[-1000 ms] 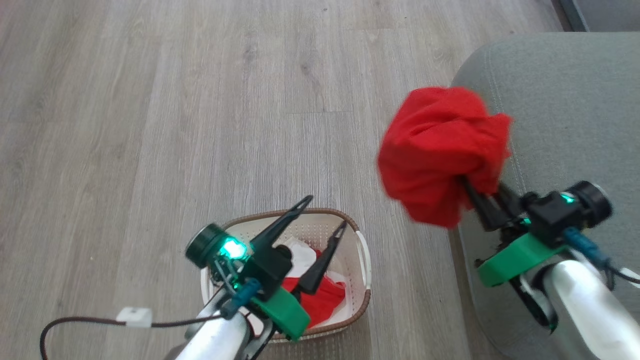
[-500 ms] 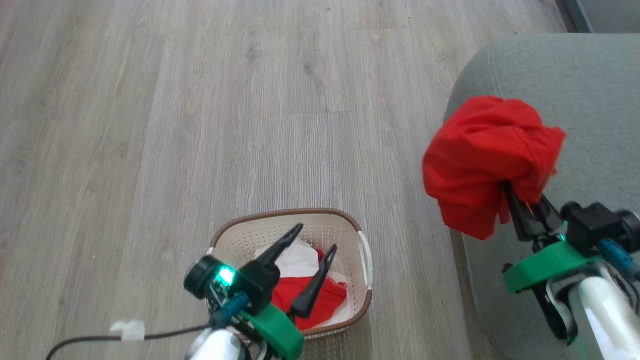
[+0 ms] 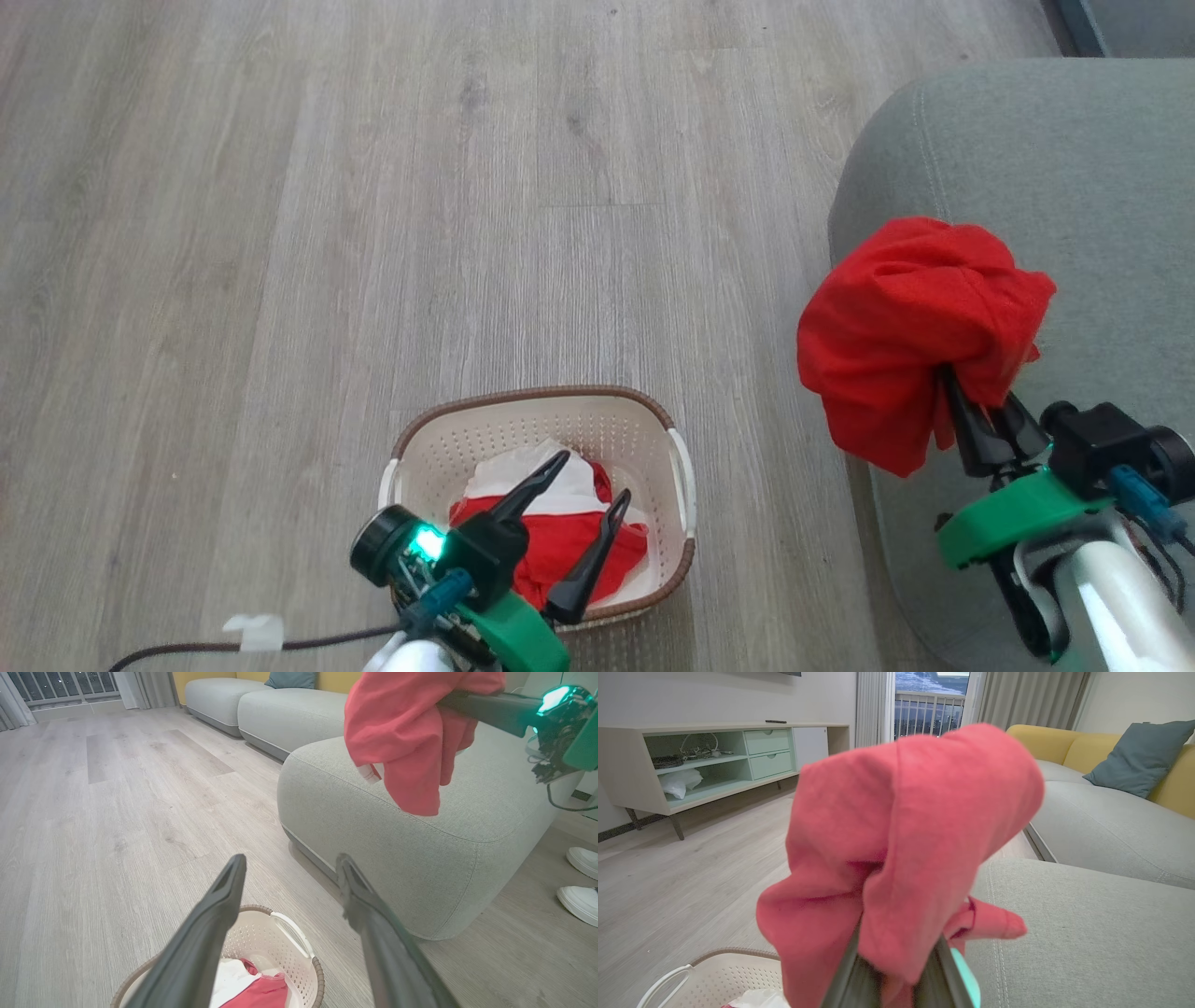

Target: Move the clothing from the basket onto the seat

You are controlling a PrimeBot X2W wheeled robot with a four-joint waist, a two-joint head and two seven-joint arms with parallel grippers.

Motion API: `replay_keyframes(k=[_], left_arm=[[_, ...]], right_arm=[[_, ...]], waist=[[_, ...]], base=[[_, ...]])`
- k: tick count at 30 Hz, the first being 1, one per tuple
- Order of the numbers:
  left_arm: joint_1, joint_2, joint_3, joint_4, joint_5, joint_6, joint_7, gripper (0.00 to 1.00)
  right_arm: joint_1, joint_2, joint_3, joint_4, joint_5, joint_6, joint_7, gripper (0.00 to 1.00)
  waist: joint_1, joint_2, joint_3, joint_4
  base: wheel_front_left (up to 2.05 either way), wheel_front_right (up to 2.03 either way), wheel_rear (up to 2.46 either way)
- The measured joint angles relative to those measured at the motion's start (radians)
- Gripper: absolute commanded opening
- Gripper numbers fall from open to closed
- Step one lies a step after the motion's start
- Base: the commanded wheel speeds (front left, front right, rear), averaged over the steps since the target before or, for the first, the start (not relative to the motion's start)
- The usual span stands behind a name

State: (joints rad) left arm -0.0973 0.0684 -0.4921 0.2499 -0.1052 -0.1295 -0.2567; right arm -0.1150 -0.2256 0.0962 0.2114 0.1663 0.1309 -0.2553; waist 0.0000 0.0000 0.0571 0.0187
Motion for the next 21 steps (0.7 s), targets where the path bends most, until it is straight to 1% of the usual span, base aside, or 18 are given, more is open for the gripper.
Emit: replay_keyframes(k=[6,10,15,21], left_arm=[[0.0,-0.001,0.001,-0.002,0.0,0.0,0.0,1.0],[0.0,-0.002,-0.002,-0.006,0.0,0.0,0.0,1.0],[-0.003,-0.003,-0.017,-0.01,0.001,0.0,0.0,1.0],[-0.021,-0.004,-0.025,-0.016,0.01,0.0,0.0,1.0]], right_arm=[[0.0,0.0,-0.025,-0.01,-0.001,0.0,0.0,0.0],[0.0,-0.001,-0.035,-0.014,-0.001,0.0,0.0,0.0],[-0.001,-0.003,-0.053,-0.025,-0.001,0.0,0.0,0.0],[-0.006,-0.002,-0.082,-0.035,-0.001,0.0,0.0,0.0]], waist=[[0.0,0.0,-0.004,-0.008],[0.0,0.0,-0.002,-0.026],[0.0,0.0,0.01,-0.067],[0.0,0.0,0.034,-0.14]], base=[[0.0,0.0,0.0],[0.0,0.0,0.0],[0.0,0.0,0.0],[0.0,0.0,0.0]])
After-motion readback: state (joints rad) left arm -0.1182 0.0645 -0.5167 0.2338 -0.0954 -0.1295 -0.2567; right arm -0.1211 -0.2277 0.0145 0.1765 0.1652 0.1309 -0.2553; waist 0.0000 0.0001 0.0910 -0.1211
